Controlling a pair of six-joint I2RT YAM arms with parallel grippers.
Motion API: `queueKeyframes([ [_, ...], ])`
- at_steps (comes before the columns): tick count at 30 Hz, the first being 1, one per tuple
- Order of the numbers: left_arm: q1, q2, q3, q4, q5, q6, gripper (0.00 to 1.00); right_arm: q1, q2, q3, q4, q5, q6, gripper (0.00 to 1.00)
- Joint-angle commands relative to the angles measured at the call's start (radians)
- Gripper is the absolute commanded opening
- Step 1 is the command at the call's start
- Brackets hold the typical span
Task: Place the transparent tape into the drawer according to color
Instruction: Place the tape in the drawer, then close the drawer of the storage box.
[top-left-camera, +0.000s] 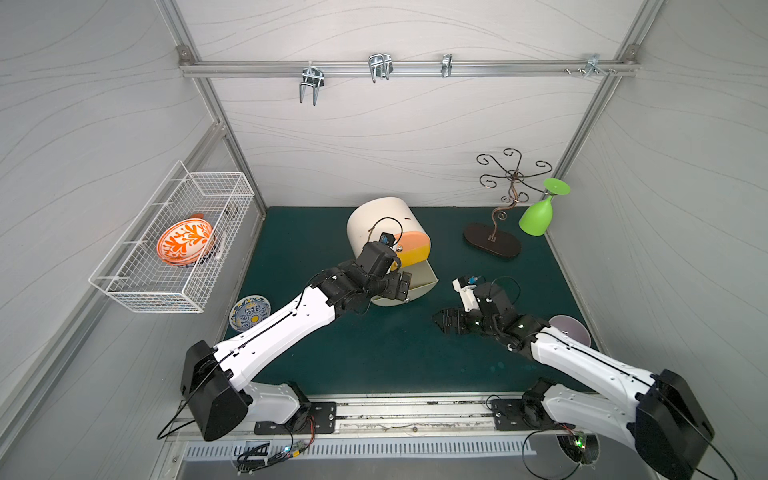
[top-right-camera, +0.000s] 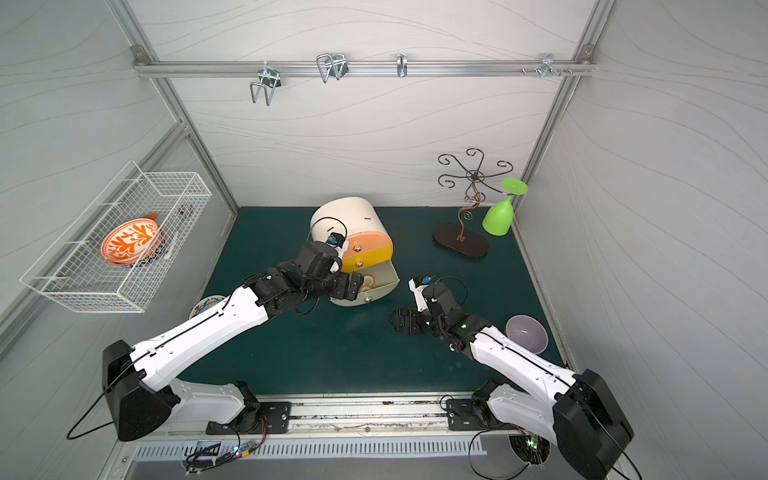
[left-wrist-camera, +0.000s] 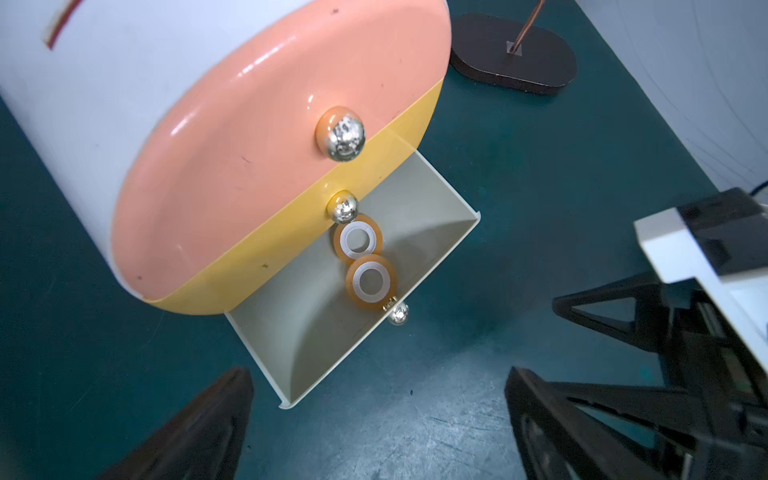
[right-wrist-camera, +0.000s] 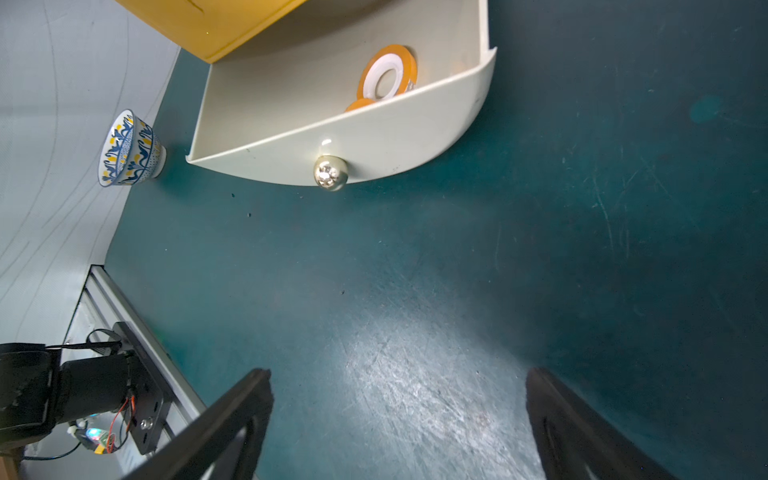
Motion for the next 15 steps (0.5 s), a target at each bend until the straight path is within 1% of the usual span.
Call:
queueKeyframes([
  [1,0.06,-0.032,0.08,-0.007,0.086,-0.022,1.0,0.031,0.021,0.032,0.056,0.029,-0.037,0.99],
  [8,0.181,0.004,0.218,-0.051,0.193,-0.031,1.0,0.096,0.075,0.032,0.14,0.09,-0.073,0.99],
  [11,0.238,0.038,0.261,-0.06,0.262,-0.046,1.0,0.126,0.102,0.034,0.183,0.128,-0.085,0.99],
  [15,0.301,0.093,0.313,-0.081,0.319,-0.061,1.0,0.16,0.151,0.037,0.245,0.171,-0.101,0.96],
])
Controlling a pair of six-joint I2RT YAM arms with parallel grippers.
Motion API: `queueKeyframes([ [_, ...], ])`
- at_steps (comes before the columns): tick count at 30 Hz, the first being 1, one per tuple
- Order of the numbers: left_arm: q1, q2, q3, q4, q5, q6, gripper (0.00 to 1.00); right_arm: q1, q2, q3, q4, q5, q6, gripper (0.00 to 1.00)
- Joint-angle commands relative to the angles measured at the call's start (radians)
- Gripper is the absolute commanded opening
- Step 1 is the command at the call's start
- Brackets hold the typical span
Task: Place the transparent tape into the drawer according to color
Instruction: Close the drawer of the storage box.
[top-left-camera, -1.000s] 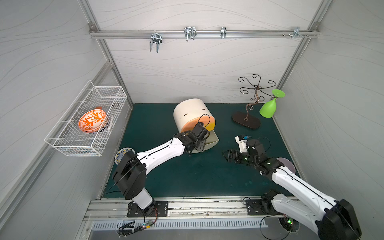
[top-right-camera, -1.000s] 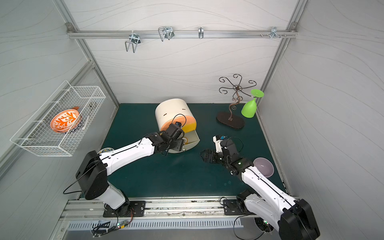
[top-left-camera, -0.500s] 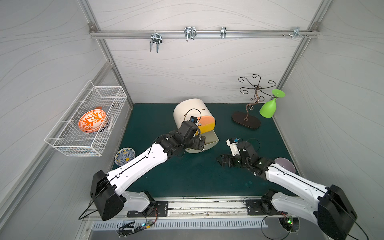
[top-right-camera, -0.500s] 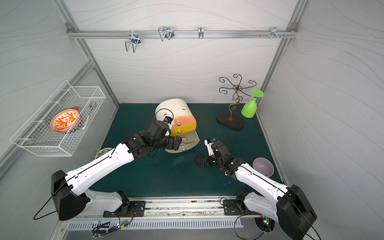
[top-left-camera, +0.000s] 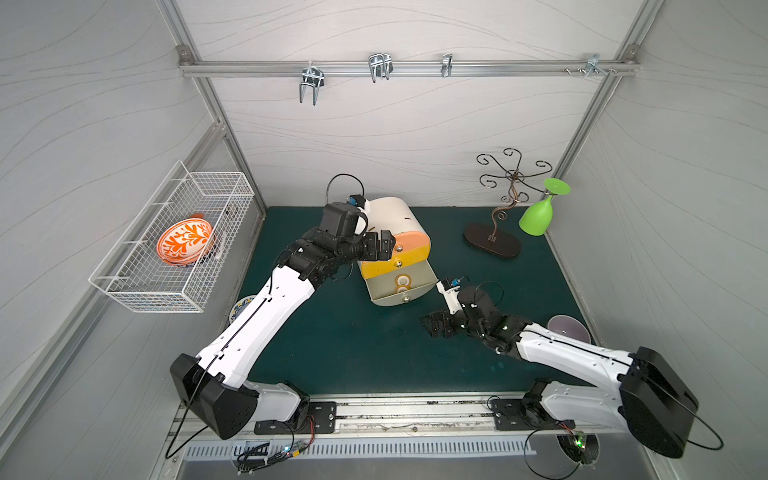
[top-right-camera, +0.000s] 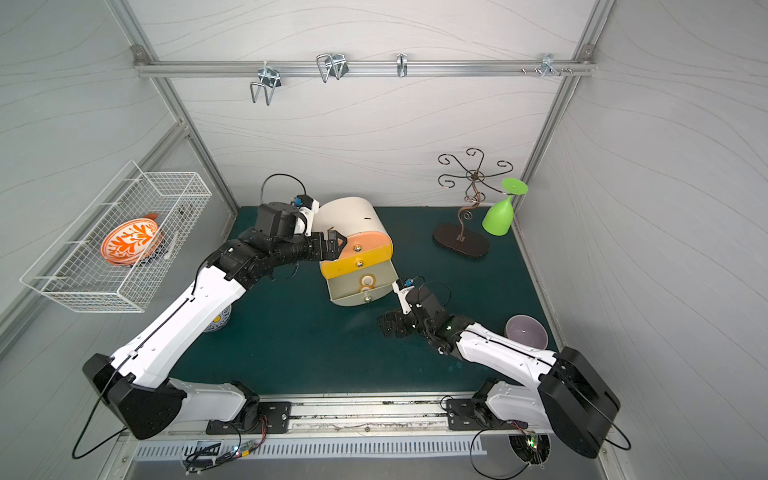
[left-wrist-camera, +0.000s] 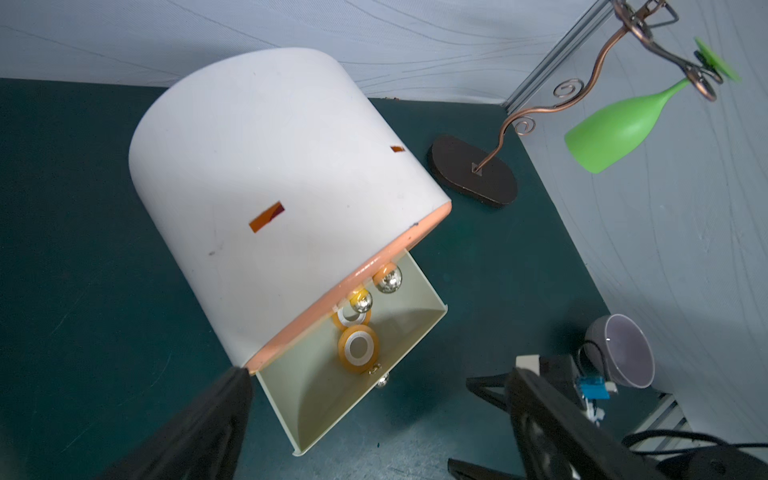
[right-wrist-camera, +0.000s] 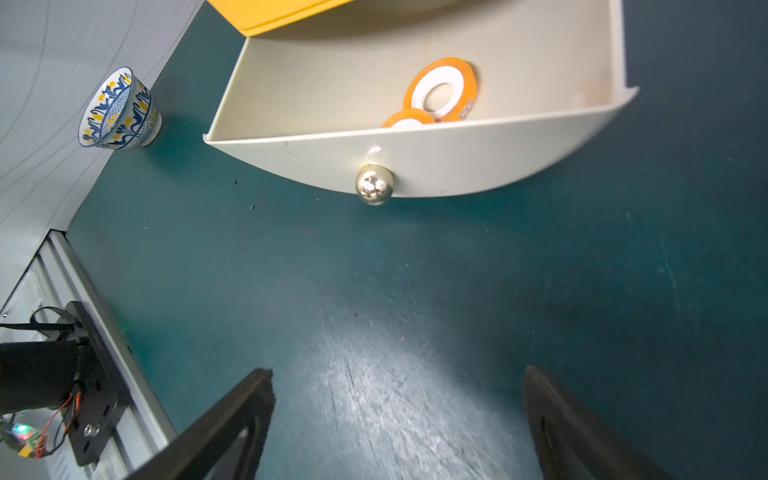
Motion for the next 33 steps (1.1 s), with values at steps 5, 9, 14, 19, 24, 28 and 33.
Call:
queueKeyframes([
  [5,0.102,0.11,0.076,-0.024,0.119,-0.04,1.0,0.04,0.085,0.032,0.157,0.085,-0.038,0.93],
  [9,0.138,0.159,0.085,-0.011,0.154,-0.055,1.0,0.049,0.123,0.033,0.209,0.108,-0.04,0.88],
  [14,0.175,0.194,0.085,0.016,0.197,-0.071,1.0,0.07,0.168,0.042,0.266,0.129,-0.06,0.82],
  [19,0.19,0.219,0.101,0.007,0.213,-0.065,1.0,0.101,0.231,0.074,0.298,0.168,-0.084,0.78],
  [24,0.201,0.234,0.1,0.001,0.226,-0.06,1.0,0.112,0.295,0.099,0.34,0.209,-0.075,0.7],
  [28,0.209,0.239,0.1,-0.005,0.236,-0.055,1.0,0.112,0.342,0.122,0.36,0.237,-0.057,0.64],
  [33,0.214,0.244,0.103,-0.011,0.251,-0.05,1.0,0.112,0.392,0.155,0.371,0.255,-0.049,0.56],
])
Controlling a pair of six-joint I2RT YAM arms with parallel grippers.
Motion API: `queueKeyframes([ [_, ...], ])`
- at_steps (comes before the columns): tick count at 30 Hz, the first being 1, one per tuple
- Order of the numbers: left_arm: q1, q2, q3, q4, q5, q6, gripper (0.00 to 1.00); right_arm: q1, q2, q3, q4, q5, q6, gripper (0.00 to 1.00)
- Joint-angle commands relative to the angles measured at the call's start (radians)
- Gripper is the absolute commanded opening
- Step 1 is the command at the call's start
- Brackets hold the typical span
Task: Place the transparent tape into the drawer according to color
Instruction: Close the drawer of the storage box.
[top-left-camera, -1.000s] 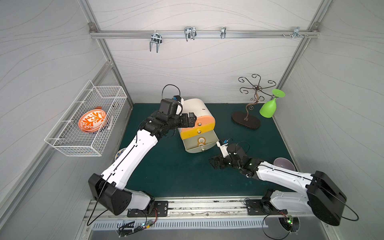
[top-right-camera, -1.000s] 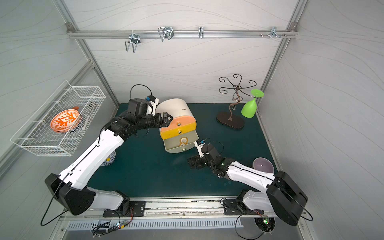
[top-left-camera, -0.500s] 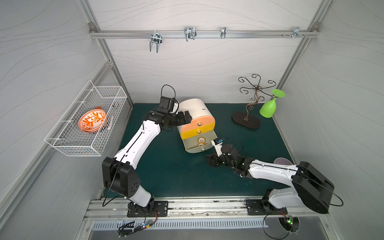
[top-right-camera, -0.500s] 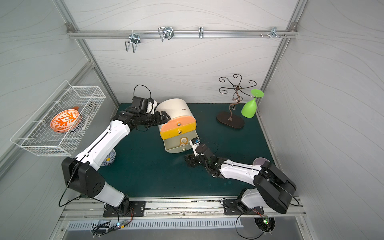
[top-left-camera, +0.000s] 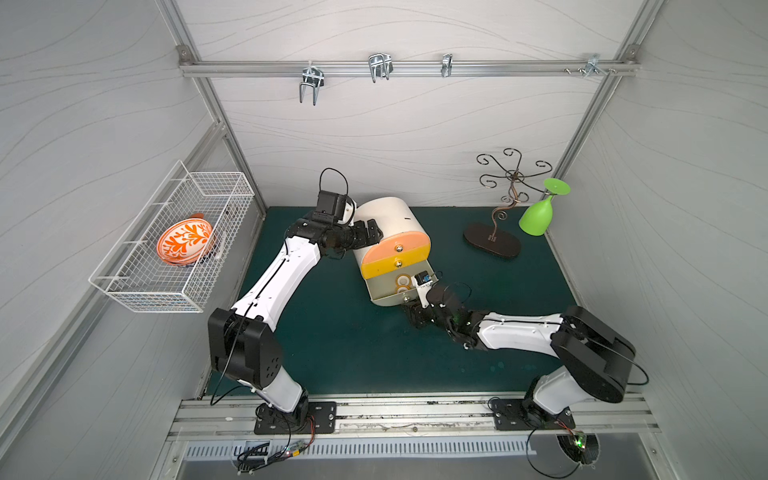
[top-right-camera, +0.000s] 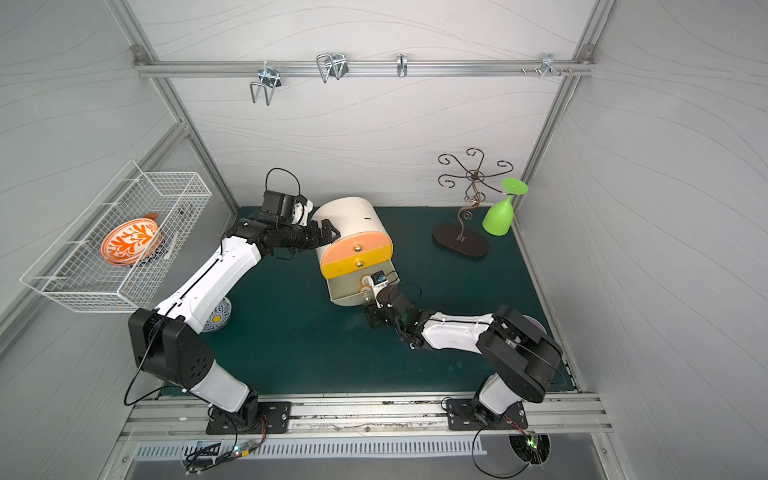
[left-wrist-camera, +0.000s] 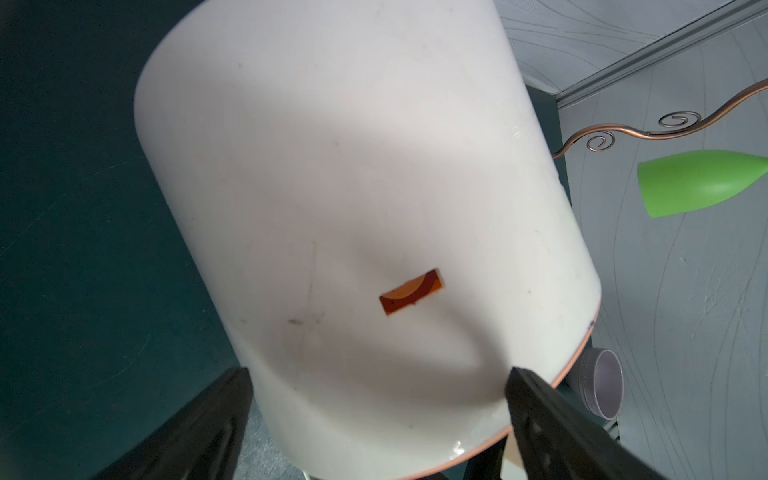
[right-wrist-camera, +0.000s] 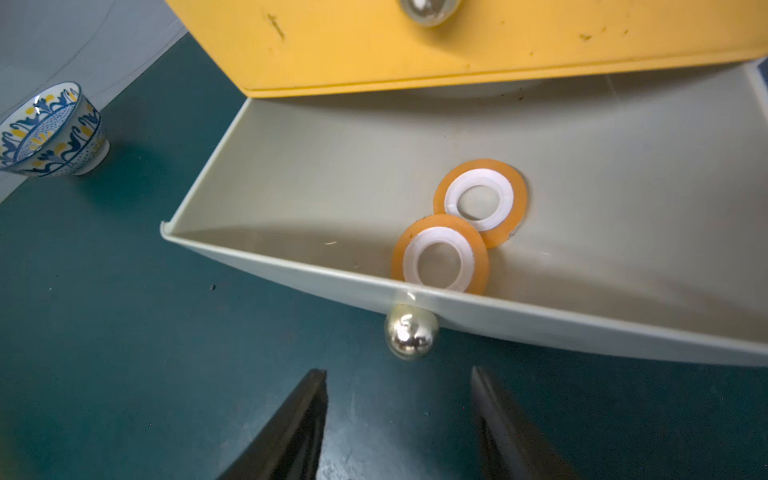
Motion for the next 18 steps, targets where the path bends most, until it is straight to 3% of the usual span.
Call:
queueKeyframes([
  [1,0.008,0.017,0.049,0.009,0.027,0.016,1.0,0.008,0.034,0.035,0.038,0.036,0.008,0.55],
  [18,0.009,0.049,0.049,-0.005,0.054,0.012,1.0,0.008,0.125,0.096,0.085,0.083,-0.02,0.5],
])
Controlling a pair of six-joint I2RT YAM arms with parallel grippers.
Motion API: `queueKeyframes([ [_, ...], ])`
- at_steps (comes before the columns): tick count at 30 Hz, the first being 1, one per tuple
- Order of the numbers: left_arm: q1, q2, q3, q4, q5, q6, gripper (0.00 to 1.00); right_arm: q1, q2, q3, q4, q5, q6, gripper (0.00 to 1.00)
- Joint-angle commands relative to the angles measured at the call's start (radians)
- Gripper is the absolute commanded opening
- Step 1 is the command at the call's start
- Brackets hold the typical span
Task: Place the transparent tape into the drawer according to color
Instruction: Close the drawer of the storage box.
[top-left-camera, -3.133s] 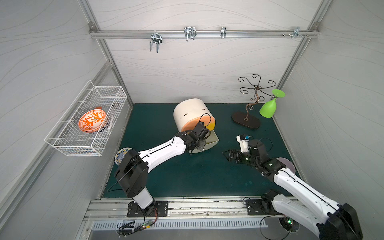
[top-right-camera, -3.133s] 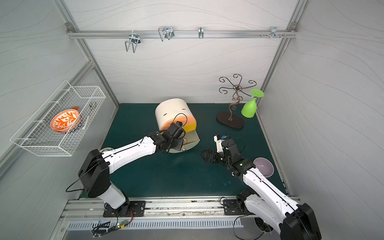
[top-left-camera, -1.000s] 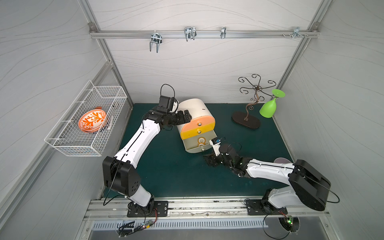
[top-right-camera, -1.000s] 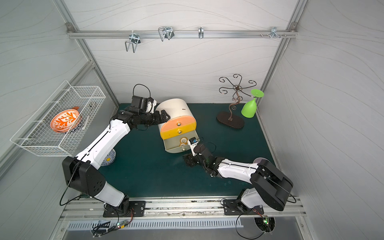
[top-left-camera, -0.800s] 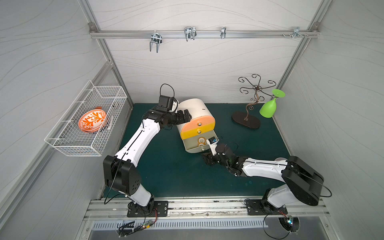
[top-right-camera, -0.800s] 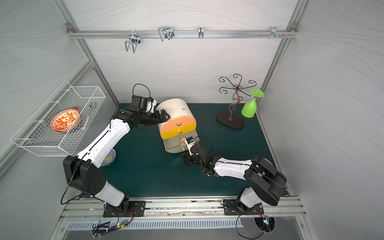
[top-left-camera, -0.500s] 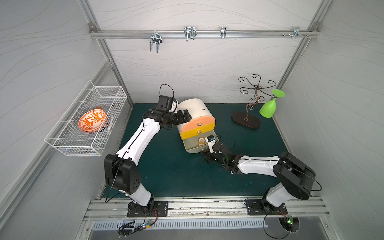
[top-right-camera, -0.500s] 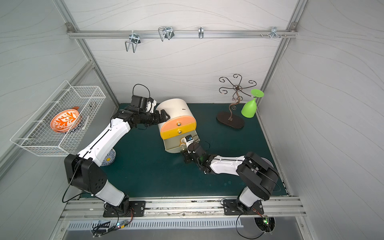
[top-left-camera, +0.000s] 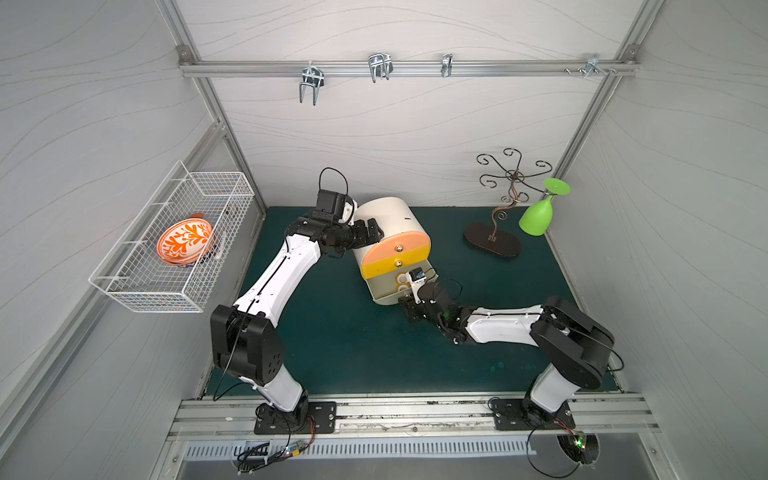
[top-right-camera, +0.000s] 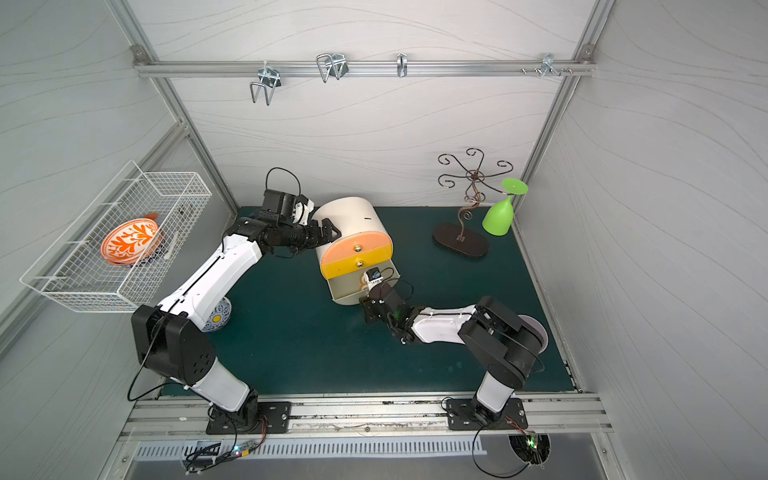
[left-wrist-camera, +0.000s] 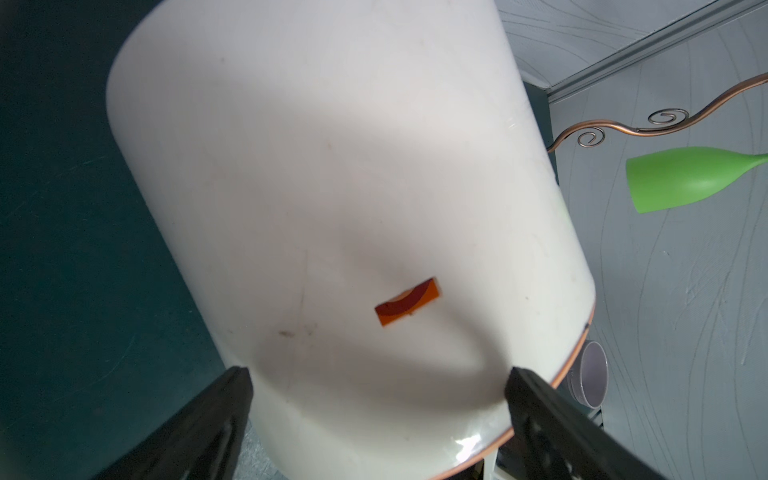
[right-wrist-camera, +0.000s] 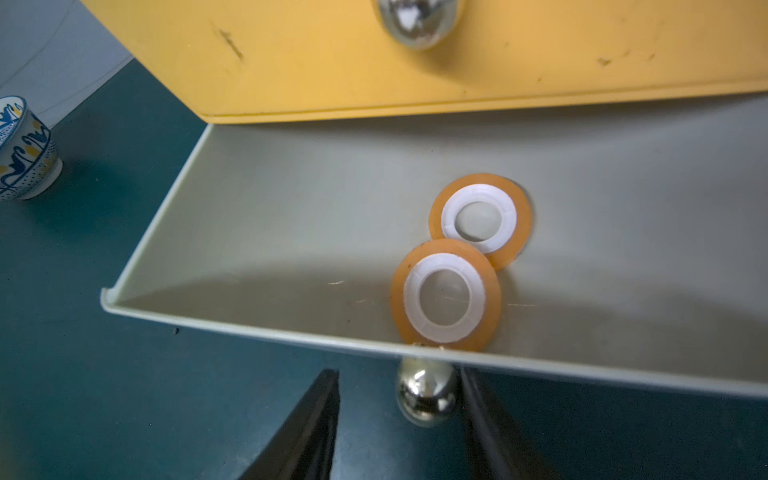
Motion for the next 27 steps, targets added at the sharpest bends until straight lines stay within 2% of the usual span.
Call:
queueKeyframes([
  [1,0.005,0.026,0.035,-0.001,0.01,0.013,1.0,0.007,0.017,0.033,0.051,0.032,-0.026,0.5],
  [11,0.007,0.025,0.031,-0.008,0.017,0.016,1.0,0.003,0.072,0.085,0.098,0.043,-0.086,0.47],
  [27,0.008,0.029,0.034,-0.017,0.037,0.023,1.0,-0.029,0.2,0.22,0.111,0.034,-0.103,0.47],
])
